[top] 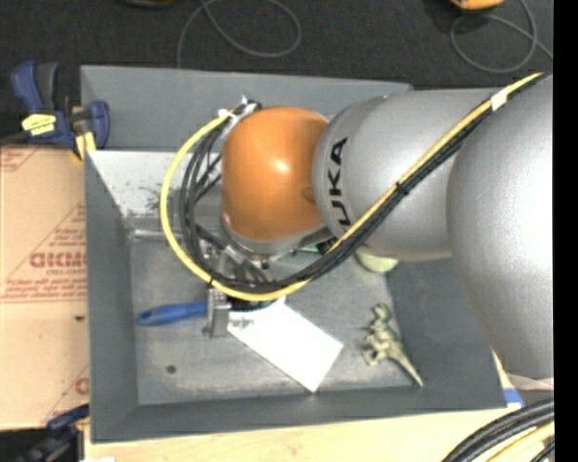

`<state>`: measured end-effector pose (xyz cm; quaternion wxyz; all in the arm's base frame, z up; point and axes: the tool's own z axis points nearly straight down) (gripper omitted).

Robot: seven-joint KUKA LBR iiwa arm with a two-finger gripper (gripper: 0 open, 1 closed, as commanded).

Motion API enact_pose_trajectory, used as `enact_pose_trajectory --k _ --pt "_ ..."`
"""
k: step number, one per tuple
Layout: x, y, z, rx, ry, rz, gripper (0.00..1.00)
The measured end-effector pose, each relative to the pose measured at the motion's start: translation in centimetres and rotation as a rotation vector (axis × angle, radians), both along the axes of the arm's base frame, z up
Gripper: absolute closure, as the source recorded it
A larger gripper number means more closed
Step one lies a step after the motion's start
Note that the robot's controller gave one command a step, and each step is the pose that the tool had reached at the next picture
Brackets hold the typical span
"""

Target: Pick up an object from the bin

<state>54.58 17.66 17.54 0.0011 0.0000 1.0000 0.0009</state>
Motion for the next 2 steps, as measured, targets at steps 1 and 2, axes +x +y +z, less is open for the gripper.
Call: enact_pose_trajectory --k 1,2 --pt "1.7 -2.0 -5.1 0.003 -0.007 -0.041 0.00" --pt "1.7 -0.6 -10.7 -0.001 0.004 -0.039 0.00"
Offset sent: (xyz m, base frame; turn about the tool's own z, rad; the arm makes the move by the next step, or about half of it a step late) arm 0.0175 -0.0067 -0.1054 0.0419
